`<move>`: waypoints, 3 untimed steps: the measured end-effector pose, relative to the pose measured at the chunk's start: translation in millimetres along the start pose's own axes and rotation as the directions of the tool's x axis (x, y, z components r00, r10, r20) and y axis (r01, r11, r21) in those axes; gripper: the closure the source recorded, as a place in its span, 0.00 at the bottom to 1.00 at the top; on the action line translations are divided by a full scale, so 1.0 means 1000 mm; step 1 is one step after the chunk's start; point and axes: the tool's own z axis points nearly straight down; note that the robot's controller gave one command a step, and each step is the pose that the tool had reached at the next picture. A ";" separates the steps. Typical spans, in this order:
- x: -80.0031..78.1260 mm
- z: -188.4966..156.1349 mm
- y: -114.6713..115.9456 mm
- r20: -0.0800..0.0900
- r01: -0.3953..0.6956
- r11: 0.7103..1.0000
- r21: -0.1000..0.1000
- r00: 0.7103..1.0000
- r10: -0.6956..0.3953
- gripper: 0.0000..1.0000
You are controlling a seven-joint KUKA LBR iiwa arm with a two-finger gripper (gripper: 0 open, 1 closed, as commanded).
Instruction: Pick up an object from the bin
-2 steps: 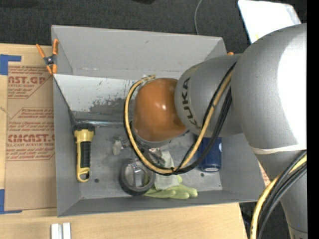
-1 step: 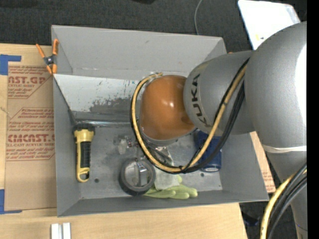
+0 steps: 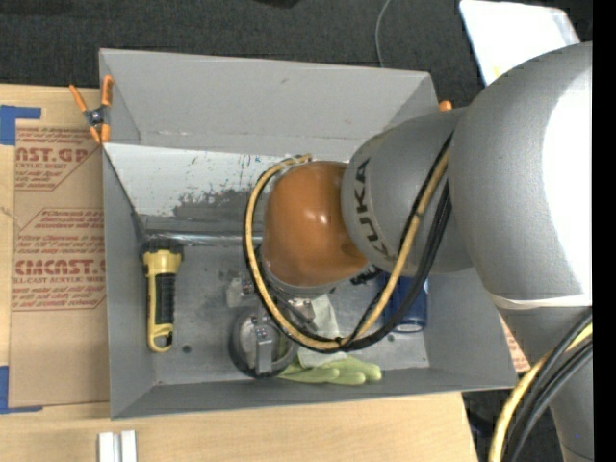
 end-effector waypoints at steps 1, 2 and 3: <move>-0.028 0.034 -0.017 0.004 0.071 0.997 0.000 0.997 -0.071 0.00; 0.002 0.031 -0.017 0.008 -0.105 0.994 -0.003 0.994 0.106 1.00; 0.002 0.031 -0.017 0.008 -0.106 0.994 -0.003 0.994 0.106 1.00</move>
Offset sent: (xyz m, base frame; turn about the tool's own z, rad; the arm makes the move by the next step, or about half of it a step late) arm -0.0022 -0.0176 -0.0327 0.1059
